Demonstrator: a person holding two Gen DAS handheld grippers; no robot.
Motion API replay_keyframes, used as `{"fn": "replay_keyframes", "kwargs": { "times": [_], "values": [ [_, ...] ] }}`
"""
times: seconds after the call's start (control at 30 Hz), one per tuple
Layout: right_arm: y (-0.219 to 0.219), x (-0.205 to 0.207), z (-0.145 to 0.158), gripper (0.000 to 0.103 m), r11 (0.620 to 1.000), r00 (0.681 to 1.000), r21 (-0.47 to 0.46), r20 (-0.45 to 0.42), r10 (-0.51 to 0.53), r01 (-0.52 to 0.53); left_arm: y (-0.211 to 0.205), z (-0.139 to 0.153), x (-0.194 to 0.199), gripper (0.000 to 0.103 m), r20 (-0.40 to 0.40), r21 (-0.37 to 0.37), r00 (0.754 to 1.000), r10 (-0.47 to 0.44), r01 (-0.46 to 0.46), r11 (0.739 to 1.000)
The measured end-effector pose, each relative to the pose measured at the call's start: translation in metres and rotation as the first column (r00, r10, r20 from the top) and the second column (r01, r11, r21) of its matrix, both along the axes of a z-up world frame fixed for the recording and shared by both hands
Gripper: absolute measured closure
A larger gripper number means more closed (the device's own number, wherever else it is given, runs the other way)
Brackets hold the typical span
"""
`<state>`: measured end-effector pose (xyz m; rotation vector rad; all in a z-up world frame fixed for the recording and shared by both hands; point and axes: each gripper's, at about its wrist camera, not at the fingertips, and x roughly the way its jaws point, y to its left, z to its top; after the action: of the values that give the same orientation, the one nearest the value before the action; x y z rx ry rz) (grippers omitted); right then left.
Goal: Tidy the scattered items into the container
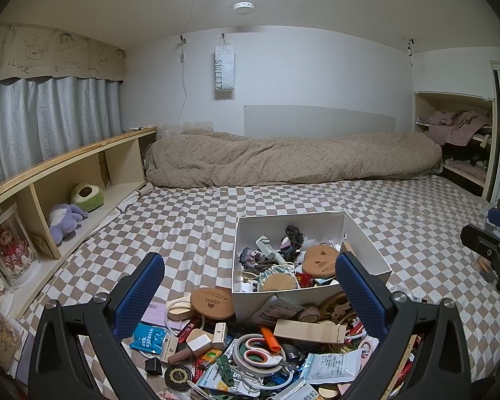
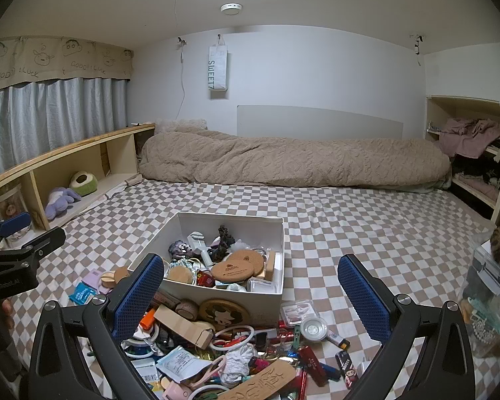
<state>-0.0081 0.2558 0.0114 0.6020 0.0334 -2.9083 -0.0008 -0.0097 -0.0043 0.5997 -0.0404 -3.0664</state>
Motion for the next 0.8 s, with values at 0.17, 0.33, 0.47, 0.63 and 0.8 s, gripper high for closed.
{"fn": "replay_keyframes", "kwargs": {
  "times": [0.17,0.33,0.47,0.63,0.8],
  "values": [
    [0.0002,-0.0003,0.0006,0.0,1.0,1.0,0.0,0.0,0.0,0.0,-0.0002,0.0008,0.0025,0.0,0.0,-0.002,1.0,0.003,-0.003,1.0],
    [0.0002,0.0006,-0.0009,0.0,1.0,1.0,0.0,0.002,0.0,0.0,0.0003,0.0007,0.0024,0.0,0.0,-0.003,1.0,0.004,-0.004,1.0],
    [-0.0011,0.0027,-0.0005,0.0,1.0,1.0,0.003,0.004,0.0,0.0,0.0002,0.0005,0.0025,0.0,0.001,-0.003,1.0,0.004,-0.004,1.0],
    [-0.001,0.0024,-0.0005,0.0,1.0,1.0,0.003,0.005,0.0,0.0,0.0005,0.0003,0.0023,0.0,0.002,-0.004,1.0,0.004,-0.004,1.0],
    [-0.0015,0.0038,-0.0015,0.0,1.0,1.0,0.001,0.005,-0.003,0.003,0.0003,-0.0013,0.0021,0.0,0.004,-0.003,1.0,0.005,-0.005,1.0]
  ]
}}
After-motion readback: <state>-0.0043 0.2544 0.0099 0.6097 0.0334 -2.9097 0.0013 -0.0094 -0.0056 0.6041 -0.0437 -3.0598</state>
